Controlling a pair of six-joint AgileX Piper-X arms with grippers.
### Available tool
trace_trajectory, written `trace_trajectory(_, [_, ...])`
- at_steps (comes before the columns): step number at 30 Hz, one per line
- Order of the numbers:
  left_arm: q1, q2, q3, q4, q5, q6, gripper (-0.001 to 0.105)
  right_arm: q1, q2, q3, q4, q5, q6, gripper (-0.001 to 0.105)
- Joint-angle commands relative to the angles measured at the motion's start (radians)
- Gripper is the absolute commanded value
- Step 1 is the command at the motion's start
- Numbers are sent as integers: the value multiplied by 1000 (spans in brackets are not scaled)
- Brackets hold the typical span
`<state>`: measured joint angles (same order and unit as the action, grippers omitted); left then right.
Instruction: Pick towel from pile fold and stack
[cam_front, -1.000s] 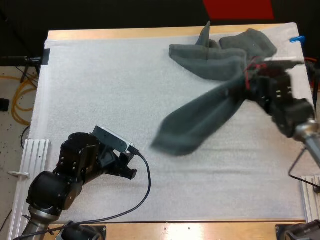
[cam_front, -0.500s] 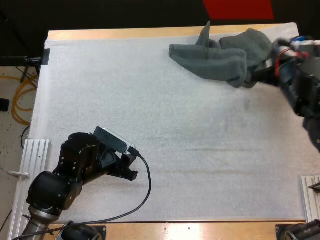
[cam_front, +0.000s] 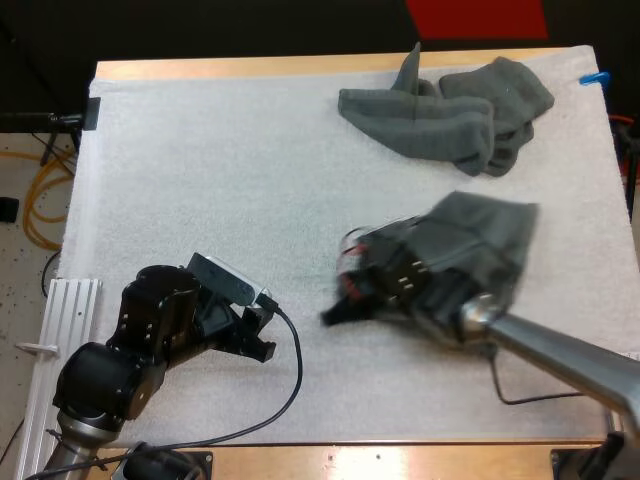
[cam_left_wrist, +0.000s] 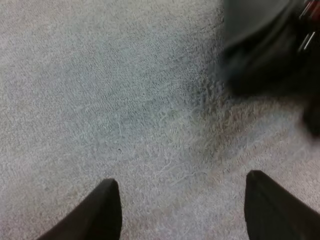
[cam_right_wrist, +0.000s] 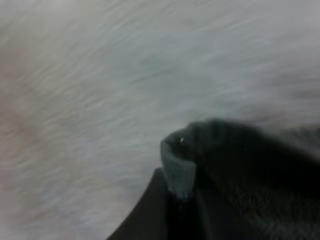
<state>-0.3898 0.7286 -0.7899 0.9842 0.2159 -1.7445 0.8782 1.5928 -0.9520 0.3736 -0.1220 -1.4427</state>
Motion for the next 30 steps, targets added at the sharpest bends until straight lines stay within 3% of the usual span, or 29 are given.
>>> trace_trajectory(1, [-3, -2, -4, -1, 5, -2, 52, 21, 35, -43, -43, -53, 27, 0])
trace_trajectory(10, [-3, -2, -4, -1, 5, -2, 52, 33, 182, -254, -13, -212, 33, 3])
trace_trajectory(12, [-3, -2, -4, -1, 5, -2, 52, 33, 185, -274, -10, -227, 30, 12])
trace_trajectory(17, [-3, -2, -4, -1, 5, -2, 52, 33, 185, -315, 25, -238, 24, 55])
trace_trajectory(19, [-3, -2, -4, -1, 5, -2, 52, 33, 184, -326, 61, -251, 16, 64])
trace_trajectory(23, [-3, -2, -4, -1, 5, -2, 52, 33, 178, -351, 192, -172, 17, 66])
trace_trajectory(30, [-3, -2, -4, -1, 3, 16, 52, 33, 72, -370, 538, 84, -60, 66])
